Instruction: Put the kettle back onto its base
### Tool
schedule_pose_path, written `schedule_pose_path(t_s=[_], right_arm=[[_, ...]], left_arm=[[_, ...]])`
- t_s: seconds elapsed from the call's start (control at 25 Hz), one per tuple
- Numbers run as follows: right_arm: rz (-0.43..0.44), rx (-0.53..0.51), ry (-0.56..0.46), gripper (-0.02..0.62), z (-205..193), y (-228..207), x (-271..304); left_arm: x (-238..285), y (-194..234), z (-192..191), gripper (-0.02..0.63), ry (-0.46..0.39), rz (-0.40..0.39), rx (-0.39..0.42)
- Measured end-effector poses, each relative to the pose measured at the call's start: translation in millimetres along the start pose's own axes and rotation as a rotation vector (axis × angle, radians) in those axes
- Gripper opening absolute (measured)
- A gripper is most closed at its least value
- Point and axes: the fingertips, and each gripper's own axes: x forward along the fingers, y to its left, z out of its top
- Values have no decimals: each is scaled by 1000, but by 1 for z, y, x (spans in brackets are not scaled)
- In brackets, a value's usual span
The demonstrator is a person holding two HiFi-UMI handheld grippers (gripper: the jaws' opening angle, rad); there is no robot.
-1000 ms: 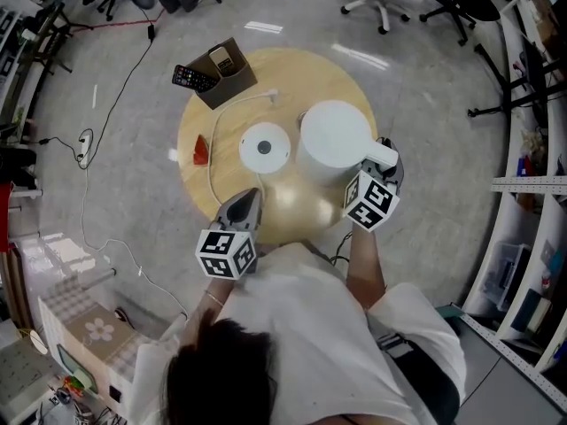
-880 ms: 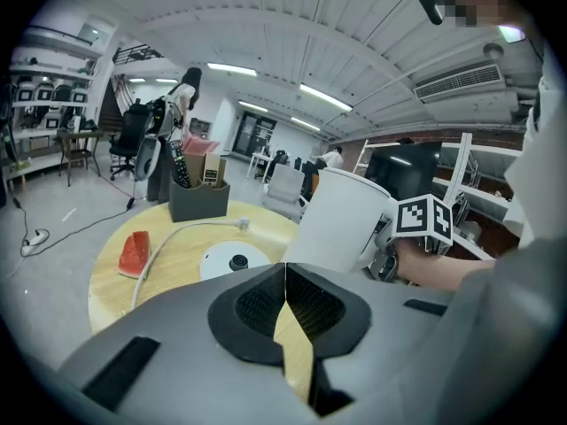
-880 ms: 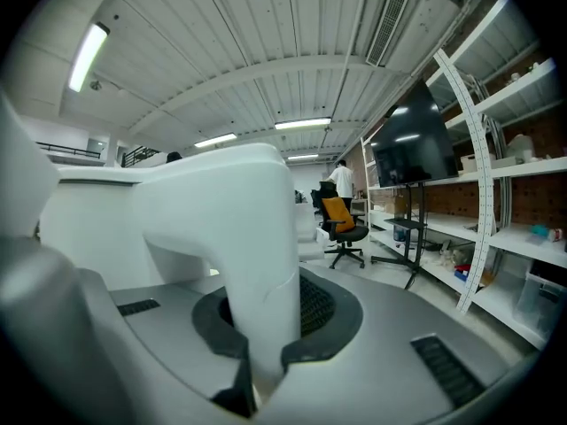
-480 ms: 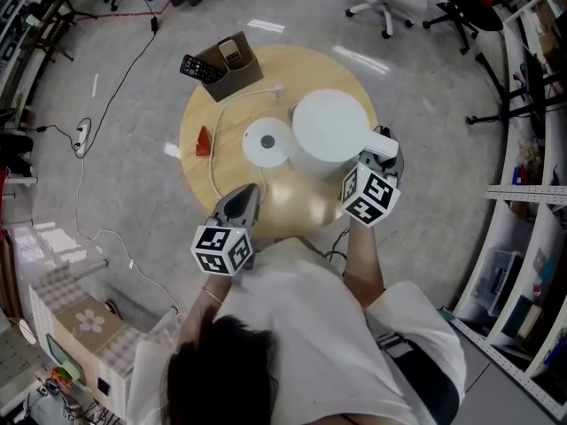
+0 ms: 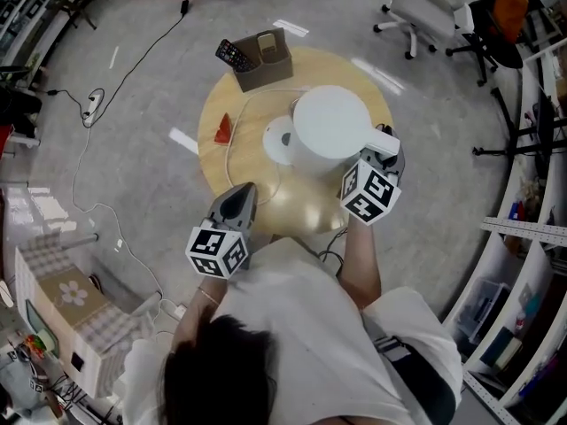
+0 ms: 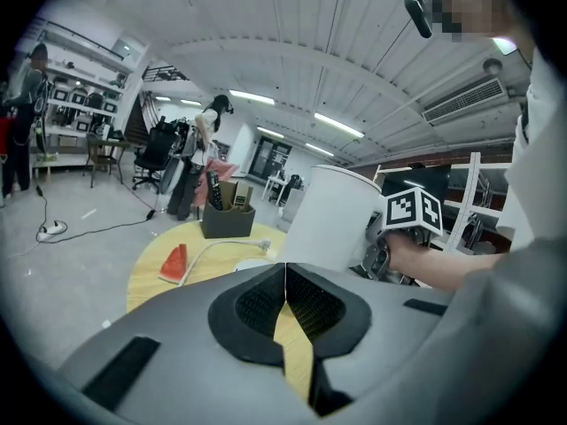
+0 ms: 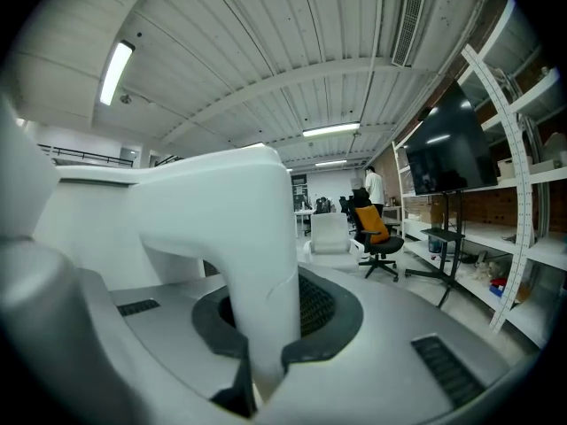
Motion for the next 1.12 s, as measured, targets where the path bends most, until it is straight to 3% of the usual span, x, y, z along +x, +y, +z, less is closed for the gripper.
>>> schedule_pose_path(t_s=[0.36, 1.12], right_arm=[[66, -19, -15, 43, 9, 48, 10], [137, -65, -13, 43, 2, 98, 36]], left_arm=[[-22, 19, -4, 26, -31, 48, -65], [-30, 28, -25, 26, 27, 56, -111]])
